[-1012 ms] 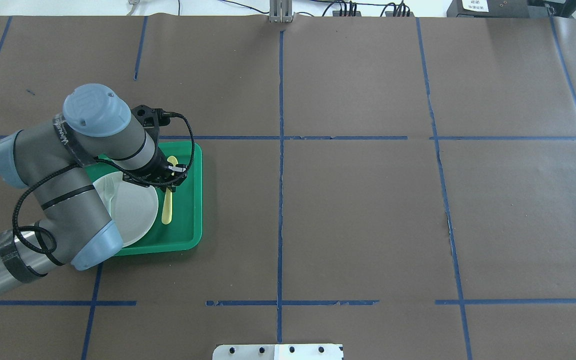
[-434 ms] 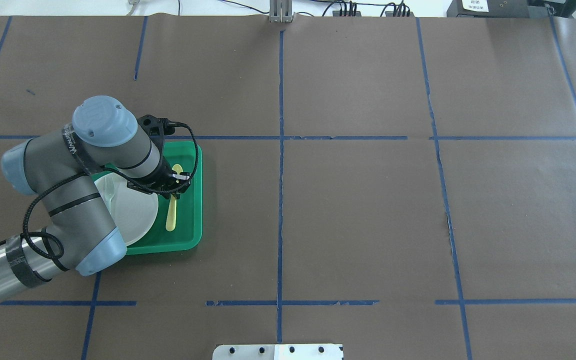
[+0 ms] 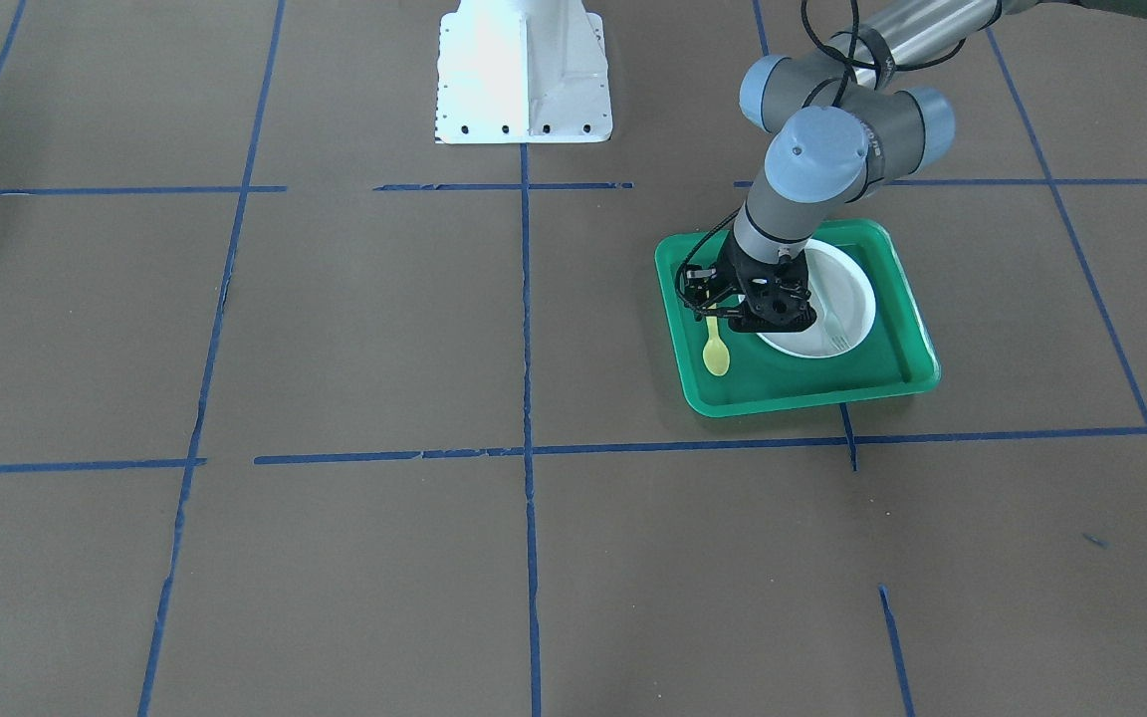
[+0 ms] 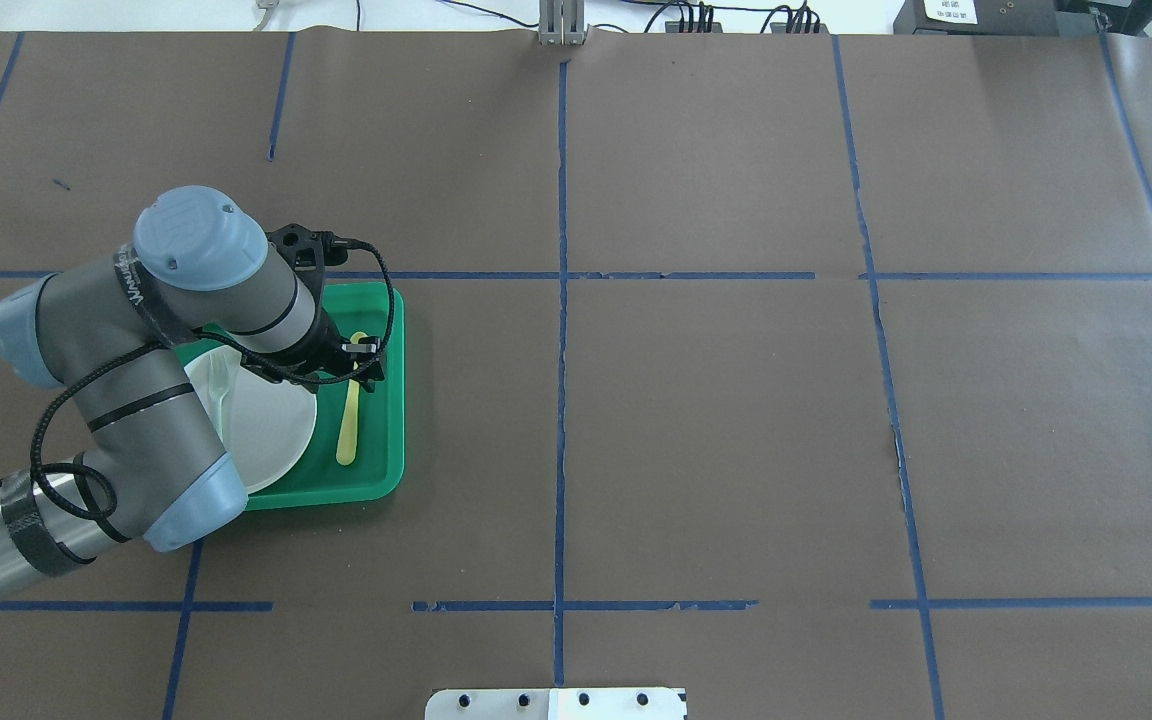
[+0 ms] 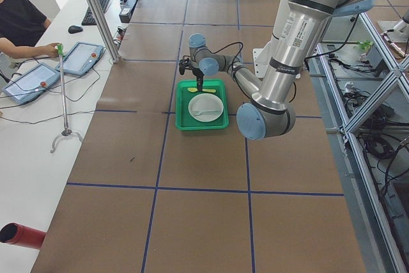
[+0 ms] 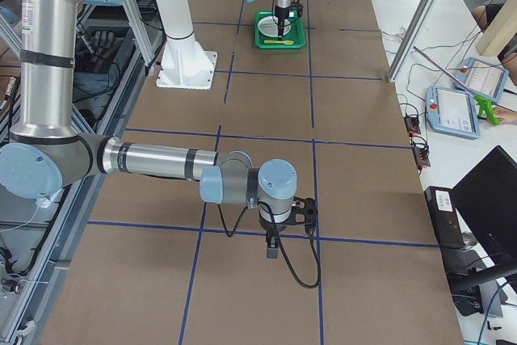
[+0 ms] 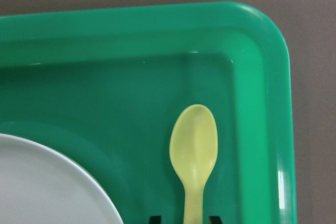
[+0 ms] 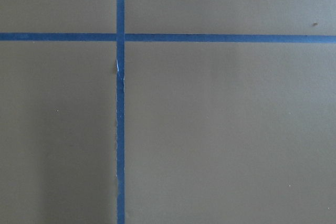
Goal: Place spoon
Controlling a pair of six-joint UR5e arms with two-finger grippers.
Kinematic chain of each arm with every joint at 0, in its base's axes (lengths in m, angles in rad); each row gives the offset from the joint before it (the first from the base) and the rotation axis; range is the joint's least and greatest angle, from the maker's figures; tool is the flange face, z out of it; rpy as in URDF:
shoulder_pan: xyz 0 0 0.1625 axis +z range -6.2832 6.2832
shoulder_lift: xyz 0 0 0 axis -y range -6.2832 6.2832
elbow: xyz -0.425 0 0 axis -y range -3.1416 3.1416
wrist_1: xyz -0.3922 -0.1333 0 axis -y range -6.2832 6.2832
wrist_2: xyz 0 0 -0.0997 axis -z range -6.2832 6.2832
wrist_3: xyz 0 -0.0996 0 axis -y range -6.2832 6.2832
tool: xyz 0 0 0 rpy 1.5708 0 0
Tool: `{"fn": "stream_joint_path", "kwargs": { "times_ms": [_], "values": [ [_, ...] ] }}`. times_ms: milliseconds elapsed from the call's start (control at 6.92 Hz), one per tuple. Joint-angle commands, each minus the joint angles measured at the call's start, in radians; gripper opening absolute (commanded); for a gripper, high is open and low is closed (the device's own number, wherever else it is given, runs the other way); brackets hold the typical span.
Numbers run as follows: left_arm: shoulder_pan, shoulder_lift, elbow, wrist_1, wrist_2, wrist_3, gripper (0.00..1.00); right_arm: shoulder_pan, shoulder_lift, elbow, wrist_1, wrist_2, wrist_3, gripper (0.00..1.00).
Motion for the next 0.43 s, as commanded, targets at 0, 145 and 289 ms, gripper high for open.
{"fn": "stream_joint_path", "kwargs": {
  "times_ms": [0, 145, 289],
  "values": [
    [-0.053, 0.002, -0.101, 0.069, -0.005, 0.046, 0.95, 0.0, 0.0, 0.0, 0.0, 0.0, -0.002, 1.0],
    [-0.09, 0.003, -0.166, 0.107, -0.008, 0.104, 1.0, 0.0, 0.0, 0.0, 0.0, 0.0, 0.0, 1.0],
    [-0.175, 0.008, -0.207, 0.121, -0.011, 0.16, 1.0, 0.0, 0.0, 0.0, 0.002, 0.0, 0.0, 1.0]
  ]
}}
